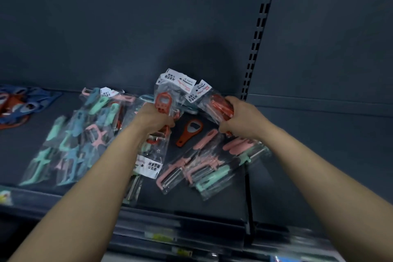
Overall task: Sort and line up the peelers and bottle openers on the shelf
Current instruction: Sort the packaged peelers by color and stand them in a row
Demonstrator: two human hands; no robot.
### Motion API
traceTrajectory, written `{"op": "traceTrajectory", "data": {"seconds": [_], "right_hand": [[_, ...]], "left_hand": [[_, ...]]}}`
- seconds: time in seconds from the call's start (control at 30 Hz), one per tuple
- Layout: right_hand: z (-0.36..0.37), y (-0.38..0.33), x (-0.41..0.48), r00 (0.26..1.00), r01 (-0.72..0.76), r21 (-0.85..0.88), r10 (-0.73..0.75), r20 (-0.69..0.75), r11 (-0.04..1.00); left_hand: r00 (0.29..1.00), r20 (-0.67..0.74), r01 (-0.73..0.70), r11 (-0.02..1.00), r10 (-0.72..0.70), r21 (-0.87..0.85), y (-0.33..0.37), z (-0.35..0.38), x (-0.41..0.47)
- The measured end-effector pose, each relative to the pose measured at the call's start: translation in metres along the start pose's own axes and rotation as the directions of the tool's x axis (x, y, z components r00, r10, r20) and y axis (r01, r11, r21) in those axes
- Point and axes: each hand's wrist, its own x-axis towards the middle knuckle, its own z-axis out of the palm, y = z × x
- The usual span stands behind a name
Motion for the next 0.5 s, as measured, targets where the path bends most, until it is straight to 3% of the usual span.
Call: {"op": "traceTrajectory", "data": {"seconds": [0.43,0.5], "right_hand": [[0.022,-0.043,-0.009,0.984,-0.086,-0.080,0.072,-0.165,0.993],[0.020,-0.041,-0.019,0.973,-0.133,-0.013,0.128,-0.194,0.991]], "left_hand": [[0.972,0.075,-0.196,0.943,0.223,-0.268,-0.002,-0.015,-0.013],[0.959,0.124,-0.198,0.917,0.254,-0.345,0.005,-0.012,-0.013]]}}
